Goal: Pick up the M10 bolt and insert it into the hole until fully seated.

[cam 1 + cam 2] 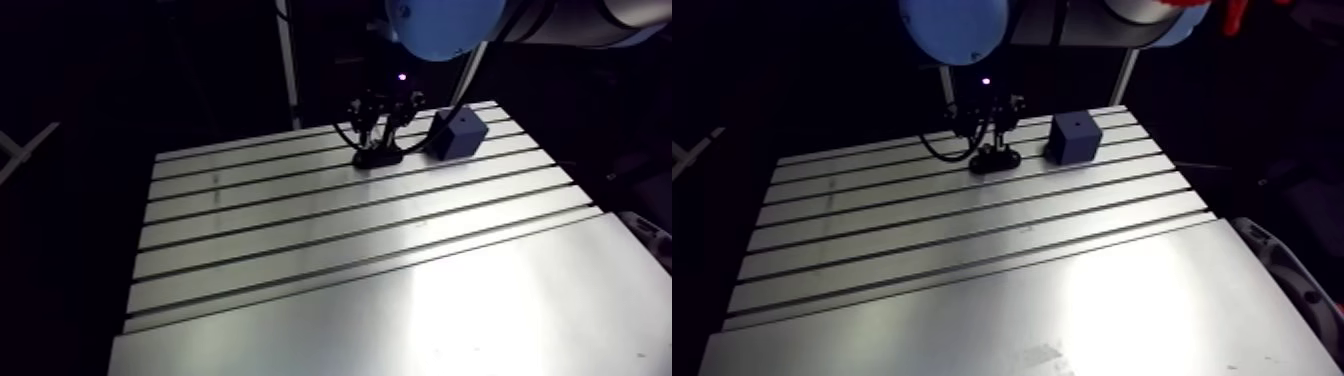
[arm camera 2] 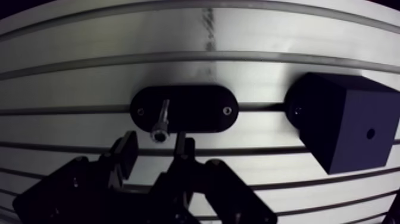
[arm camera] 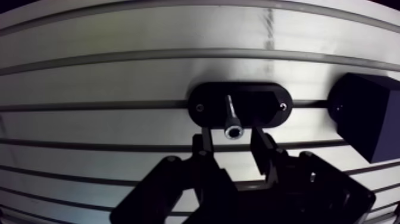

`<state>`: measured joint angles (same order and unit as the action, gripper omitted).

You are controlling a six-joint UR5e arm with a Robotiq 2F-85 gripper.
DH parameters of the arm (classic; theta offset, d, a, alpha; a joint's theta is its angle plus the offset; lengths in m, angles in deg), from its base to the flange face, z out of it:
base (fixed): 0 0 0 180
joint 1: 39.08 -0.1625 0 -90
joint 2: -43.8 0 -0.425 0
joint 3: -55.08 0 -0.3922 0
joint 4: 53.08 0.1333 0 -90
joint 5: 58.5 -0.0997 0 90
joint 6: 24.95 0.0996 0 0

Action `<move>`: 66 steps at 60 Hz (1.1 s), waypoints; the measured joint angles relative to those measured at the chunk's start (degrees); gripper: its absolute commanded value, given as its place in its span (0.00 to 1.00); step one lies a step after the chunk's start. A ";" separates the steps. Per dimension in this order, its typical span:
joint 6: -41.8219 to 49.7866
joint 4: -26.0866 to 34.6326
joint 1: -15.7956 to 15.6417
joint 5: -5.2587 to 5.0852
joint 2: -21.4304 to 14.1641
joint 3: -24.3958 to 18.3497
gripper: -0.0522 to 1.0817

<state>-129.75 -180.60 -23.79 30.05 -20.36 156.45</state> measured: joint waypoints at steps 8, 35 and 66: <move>-0.03 -0.09 0.00 -0.01 0.16 0.00 0.52; -0.09 -0.22 0.00 0.00 0.43 -0.22 0.52; -0.11 -0.24 0.00 -0.01 0.88 -0.62 0.54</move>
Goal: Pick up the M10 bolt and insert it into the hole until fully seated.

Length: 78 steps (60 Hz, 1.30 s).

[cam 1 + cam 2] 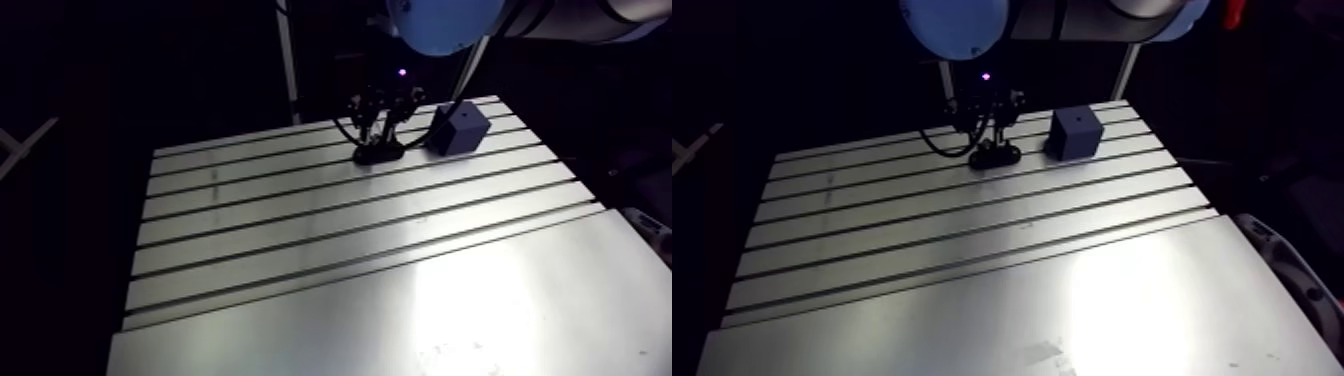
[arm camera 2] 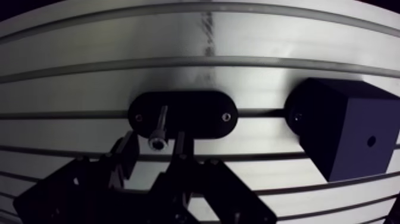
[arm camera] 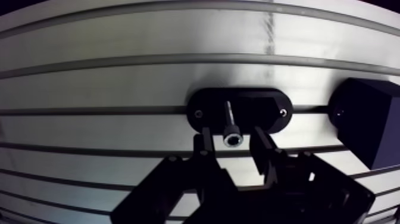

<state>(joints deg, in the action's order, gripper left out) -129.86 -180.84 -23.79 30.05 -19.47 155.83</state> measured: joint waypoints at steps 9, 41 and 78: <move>0.00 0.00 0.00 0.00 0.03 -0.04 0.57; 0.01 0.00 0.00 0.00 0.06 -0.07 0.62; -0.01 0.00 -0.07 0.00 0.38 -0.07 0.63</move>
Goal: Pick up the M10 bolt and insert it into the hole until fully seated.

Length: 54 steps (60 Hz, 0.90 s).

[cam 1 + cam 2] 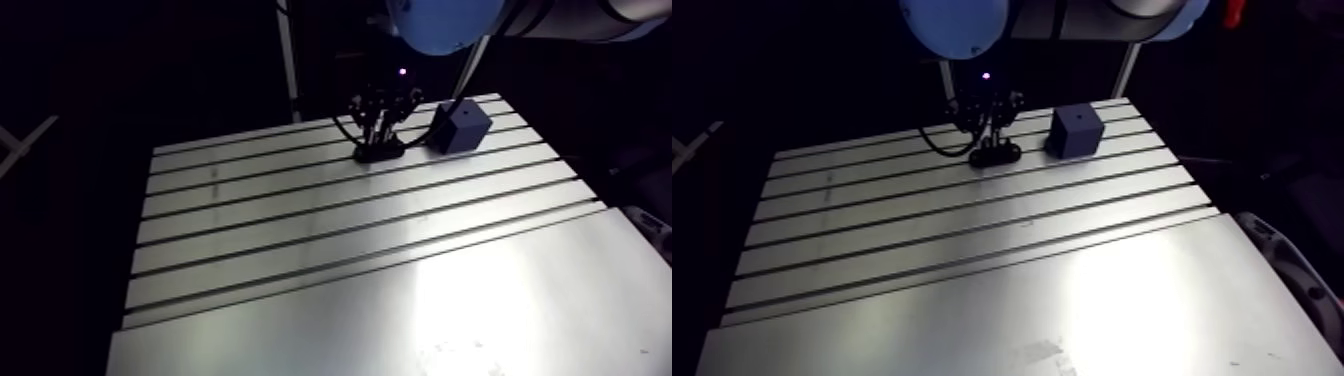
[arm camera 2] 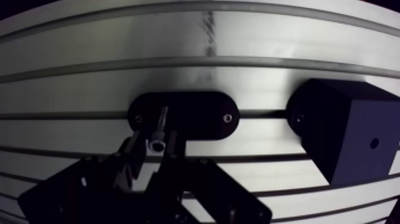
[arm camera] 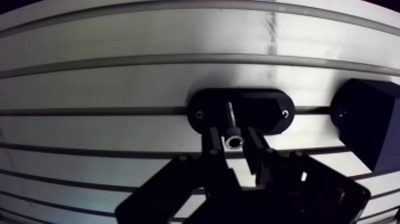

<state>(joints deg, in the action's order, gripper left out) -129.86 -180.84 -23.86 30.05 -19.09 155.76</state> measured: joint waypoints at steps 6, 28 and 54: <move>0.01 0.00 -0.01 0.00 -0.02 0.00 0.64; -0.02 0.00 -0.02 0.00 -0.06 -0.04 0.65; -0.15 0.00 0.06 0.00 -0.14 -0.08 0.68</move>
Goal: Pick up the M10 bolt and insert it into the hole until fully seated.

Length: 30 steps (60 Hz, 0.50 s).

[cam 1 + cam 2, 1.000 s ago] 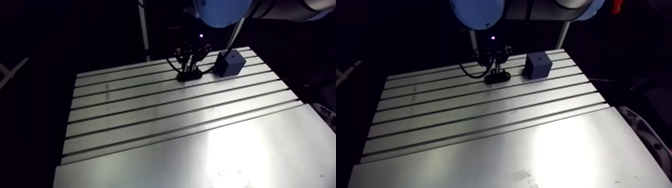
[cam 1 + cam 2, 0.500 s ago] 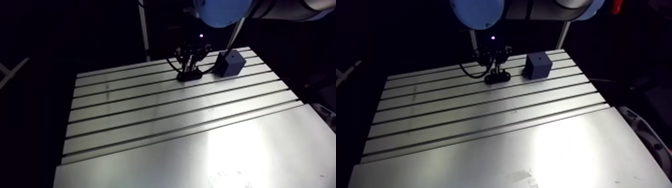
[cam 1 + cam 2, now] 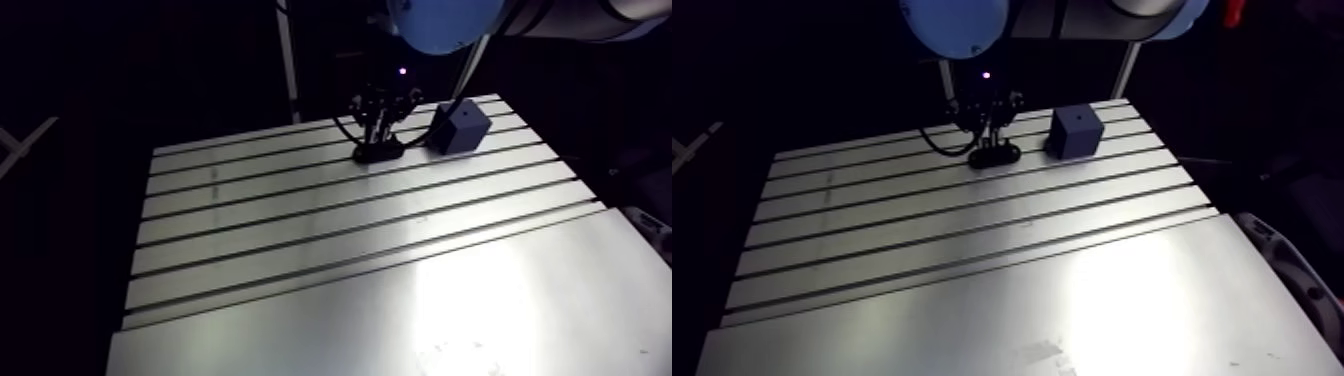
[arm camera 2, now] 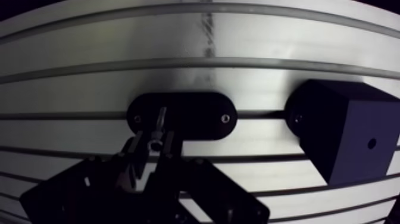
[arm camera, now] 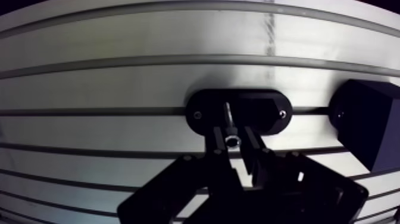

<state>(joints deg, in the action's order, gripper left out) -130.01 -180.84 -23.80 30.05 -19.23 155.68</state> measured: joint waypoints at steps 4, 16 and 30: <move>0.00 0.00 0.00 0.00 -0.01 0.00 0.69; -0.01 0.00 0.01 0.00 -0.02 -0.01 0.73; -0.05 0.01 0.00 -0.03 -0.02 -0.03 0.91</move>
<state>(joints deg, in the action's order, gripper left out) -130.06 -180.83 -23.79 30.02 -19.25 155.65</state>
